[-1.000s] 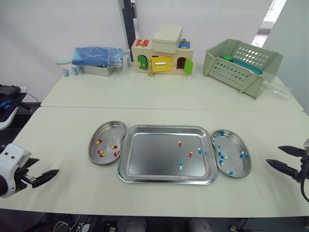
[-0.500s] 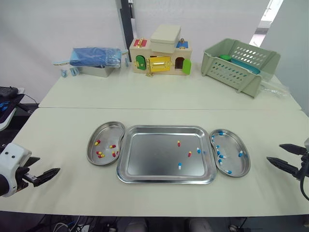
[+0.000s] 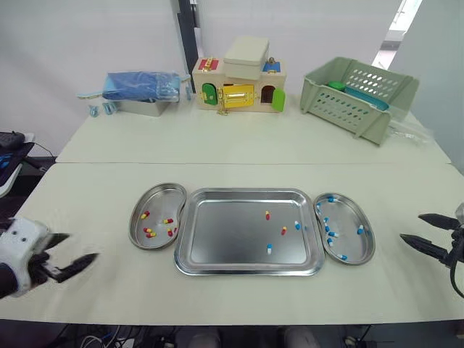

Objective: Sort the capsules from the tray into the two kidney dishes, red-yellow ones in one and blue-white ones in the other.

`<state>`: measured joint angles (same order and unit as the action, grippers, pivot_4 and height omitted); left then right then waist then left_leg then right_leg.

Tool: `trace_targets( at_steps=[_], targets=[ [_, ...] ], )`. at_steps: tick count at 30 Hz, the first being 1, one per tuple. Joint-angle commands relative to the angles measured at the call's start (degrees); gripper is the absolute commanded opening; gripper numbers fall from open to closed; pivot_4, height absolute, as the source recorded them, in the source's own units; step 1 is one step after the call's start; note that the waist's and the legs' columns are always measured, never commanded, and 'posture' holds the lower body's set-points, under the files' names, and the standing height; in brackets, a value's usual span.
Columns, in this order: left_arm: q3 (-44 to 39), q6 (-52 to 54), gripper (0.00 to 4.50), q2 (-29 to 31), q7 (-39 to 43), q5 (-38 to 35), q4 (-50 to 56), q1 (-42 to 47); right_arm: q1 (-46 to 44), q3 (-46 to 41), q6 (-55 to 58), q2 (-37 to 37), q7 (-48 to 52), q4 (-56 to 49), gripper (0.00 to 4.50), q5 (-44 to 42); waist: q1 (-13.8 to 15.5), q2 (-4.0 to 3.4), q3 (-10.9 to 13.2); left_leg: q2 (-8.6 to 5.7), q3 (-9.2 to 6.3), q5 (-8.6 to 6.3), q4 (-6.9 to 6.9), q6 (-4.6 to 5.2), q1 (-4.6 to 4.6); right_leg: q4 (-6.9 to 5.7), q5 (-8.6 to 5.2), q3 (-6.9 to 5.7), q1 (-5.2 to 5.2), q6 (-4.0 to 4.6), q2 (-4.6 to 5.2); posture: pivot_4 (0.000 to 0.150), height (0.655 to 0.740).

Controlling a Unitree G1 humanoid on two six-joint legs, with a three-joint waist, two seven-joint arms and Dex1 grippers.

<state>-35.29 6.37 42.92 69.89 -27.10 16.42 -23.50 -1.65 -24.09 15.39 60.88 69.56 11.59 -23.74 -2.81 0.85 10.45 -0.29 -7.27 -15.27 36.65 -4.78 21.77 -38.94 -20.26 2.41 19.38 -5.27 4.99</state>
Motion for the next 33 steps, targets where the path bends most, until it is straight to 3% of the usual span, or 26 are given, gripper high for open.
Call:
trace_targets(
  at_steps=[1,5,11,17,24,33],
  targets=[
    [3.1,-5.7,4.45,-4.2,2.4,-2.8,4.1,-2.5,-0.6,-0.2,0.3,1.8,2.0,-3.2,4.5,-0.7,0.1,-0.01,0.0,0.0,0.0,0.0,0.0,0.0,0.0,0.0,0.0,0.0,0.0,0.0,0.0,0.15,0.74],
    [8.6,-13.9,4.45,-11.0,5.8,-3.1,3.5,-5.4,0.1,-0.1,3.1,3.0,3.7,-10.0,4.5,-2.6,0.2,0.0,0.0,-0.02,0.01,0.0,0.02,0.01,0.02,0.03,0.0,0.01,-0.02,-0.01,0.0,0.15,0.74],
    [12.9,-22.3,4.45,-14.8,10.7,-3.6,-0.1,-7.0,-2.1,1.8,12.9,5.0,2.6,-24.8,4.5,-8.4,0.2,-0.12,-0.1,-0.01,0.0,-0.01,0.04,0.02,0.01,0.02,0.01,0.01,-0.03,-0.02,-0.02,0.15,0.74],
    [16.1,-25.0,4.45,-15.1,10.7,-4.4,-0.8,-6.4,-13.8,15.7,16.7,4.1,2.4,-35.2,4.5,-8.7,0.4,-0.07,0.0,-0.02,-0.11,-0.01,0.07,0.02,0.06,0.05,0.01,-0.05,-0.04,-0.02,-0.04,0.15,0.74],
    [17.9,-26.3,4.45,-14.9,8.6,-4.4,-0.9,-5.8,-30.9,36.5,8.6,-3.7,8.3,-30.5,4.5,3.5,0.3,-0.04,0.0,-0.01,-0.19,-0.01,0.06,0.02,0.07,0.05,0.01,-0.12,-0.01,-0.02,-0.04,0.15,0.74],
    [19.6,-28.8,4.45,-15.7,5.9,-3.5,-0.6,-8.2,-43.1,50.4,-1.6,-16.0,12.9,-19.5,4.5,15.5,-0.1,-0.02,0.0,-0.02,-0.27,-0.01,0.07,0.01,0.08,0.03,0.01,-0.16,0.03,-0.02,-0.06,0.15,0.74]
  ],
)
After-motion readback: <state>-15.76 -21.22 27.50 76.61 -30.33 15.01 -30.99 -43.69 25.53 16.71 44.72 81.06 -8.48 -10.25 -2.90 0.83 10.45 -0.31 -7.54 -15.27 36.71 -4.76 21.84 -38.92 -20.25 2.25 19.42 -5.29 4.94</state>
